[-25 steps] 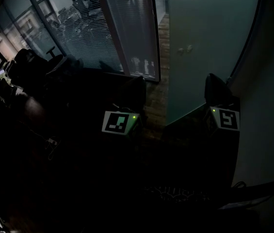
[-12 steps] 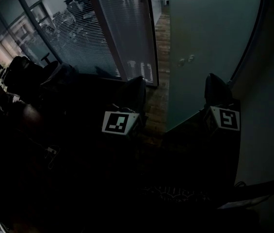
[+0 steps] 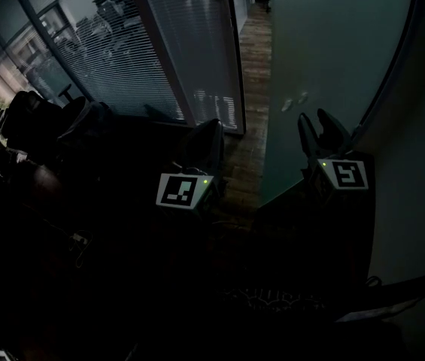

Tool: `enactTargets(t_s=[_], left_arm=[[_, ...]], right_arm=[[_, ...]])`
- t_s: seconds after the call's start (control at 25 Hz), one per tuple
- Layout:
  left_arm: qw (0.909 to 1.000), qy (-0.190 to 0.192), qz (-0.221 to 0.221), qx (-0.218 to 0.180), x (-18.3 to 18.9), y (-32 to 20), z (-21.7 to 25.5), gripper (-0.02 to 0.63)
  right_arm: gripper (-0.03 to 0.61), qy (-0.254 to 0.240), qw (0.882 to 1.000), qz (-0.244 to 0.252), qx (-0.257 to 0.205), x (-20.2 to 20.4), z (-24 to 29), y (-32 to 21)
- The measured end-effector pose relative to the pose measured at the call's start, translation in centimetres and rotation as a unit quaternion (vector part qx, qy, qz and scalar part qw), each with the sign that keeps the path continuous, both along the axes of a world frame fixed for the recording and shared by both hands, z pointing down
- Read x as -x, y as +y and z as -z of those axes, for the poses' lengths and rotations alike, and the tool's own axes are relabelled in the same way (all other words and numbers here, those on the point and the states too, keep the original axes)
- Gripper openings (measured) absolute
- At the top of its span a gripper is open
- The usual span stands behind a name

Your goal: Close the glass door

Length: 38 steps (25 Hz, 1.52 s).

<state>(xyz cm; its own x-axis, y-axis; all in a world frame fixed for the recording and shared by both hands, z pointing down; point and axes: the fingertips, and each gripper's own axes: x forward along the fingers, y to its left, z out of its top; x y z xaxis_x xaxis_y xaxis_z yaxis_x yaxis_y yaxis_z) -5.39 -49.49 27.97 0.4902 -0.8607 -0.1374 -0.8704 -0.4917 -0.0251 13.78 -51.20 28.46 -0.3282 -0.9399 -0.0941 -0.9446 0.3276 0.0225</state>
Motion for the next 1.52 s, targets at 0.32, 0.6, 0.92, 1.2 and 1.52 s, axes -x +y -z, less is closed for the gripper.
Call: enactTargets(t_s=[0.32,0.6,0.92,1.2,1.52], left_arm=[[1.0000,0.002,0.001,-0.005,1.6,-2.8,0.0,0.002],[0.9999,0.000,0.008,-0.008,3.2,-5.6,0.1,0.002],[0.9997,-0.005,0.023,-0.008,4.7,-6.4,0.1,0.002],[0.9995,-0.005,0.032,-0.006,6.0,-7.5,0.0,0.002],[0.9993,-0.003,0.036,-0.006,6.7,-7.4,0.2,0.002]], right_arm=[[0.189,0.002,1.000,0.011,0.010,2.2,-0.4,-3.8],[0.190,0.001,1.000,0.021,0.017,3.8,-0.8,-7.2],[0.199,0.010,0.998,0.053,0.042,6.6,-2.6,-8.8],[0.198,0.011,0.997,0.054,0.045,7.2,-2.7,-10.1],[0.198,0.019,0.997,0.055,0.048,8.0,-2.7,-11.4]])
